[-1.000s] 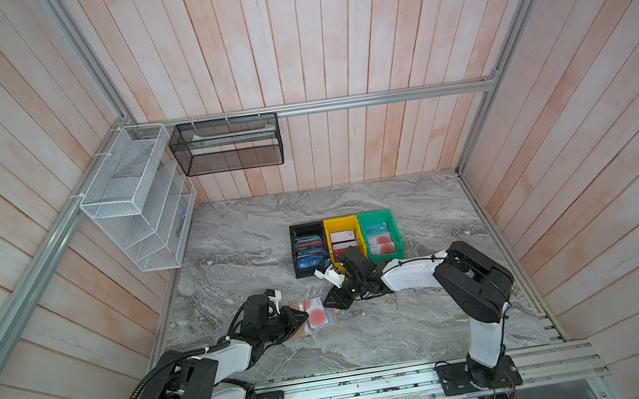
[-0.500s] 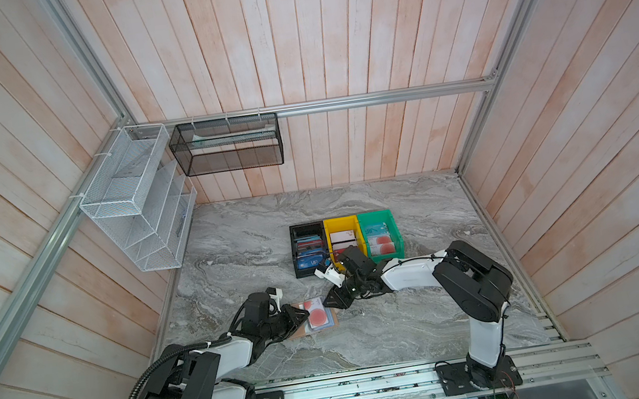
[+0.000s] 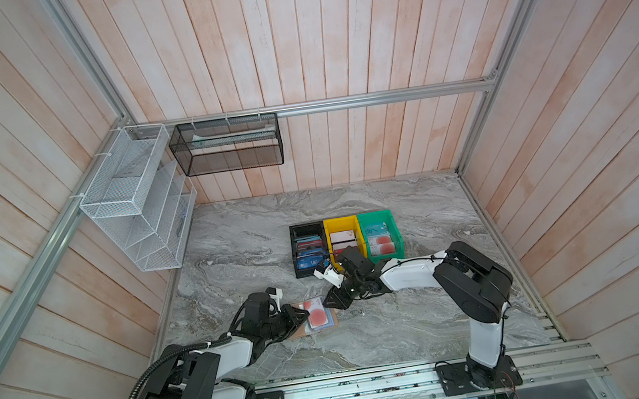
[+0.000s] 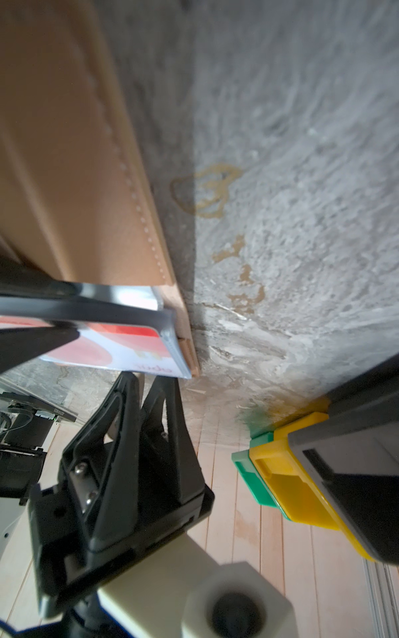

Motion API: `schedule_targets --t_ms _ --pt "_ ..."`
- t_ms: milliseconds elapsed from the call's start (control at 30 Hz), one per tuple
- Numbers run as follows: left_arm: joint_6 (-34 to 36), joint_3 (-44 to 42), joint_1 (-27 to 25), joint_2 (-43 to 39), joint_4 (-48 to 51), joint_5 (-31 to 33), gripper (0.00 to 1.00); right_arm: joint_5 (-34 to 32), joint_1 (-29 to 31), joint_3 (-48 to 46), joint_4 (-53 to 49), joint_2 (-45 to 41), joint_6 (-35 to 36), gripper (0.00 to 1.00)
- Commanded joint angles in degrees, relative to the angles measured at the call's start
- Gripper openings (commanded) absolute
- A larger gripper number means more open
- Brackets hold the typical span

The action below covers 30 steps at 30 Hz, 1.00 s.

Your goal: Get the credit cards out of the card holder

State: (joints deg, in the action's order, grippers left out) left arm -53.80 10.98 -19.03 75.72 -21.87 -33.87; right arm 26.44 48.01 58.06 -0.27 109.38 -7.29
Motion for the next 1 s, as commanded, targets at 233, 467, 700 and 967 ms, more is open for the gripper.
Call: schedule_targets --t_ms 233,467,700,967 --pt "1.0 0.3 0.2 -1.8 0.9 0.2 0.19 -10.7 1.3 -3.4 -14.5 7.0 -0.3 0.29" --pt "1.3 0.1 0.5 -3.1 2.1 0.6 0.18 -11.1 2.0 -2.7 -14.9 7.4 -0.2 0.29" --pt "1.3 -0.6 0.7 -1.4 0.7 0.6 0.18 -11.1 2.1 -2.8 -14.8 7.5 -0.4 0.29" --pt "1.0 -0.6 0.7 -0.2 -1.0 0.3 0.17 -11.1 2.1 -2.8 -14.8 7.4 -0.3 0.29"
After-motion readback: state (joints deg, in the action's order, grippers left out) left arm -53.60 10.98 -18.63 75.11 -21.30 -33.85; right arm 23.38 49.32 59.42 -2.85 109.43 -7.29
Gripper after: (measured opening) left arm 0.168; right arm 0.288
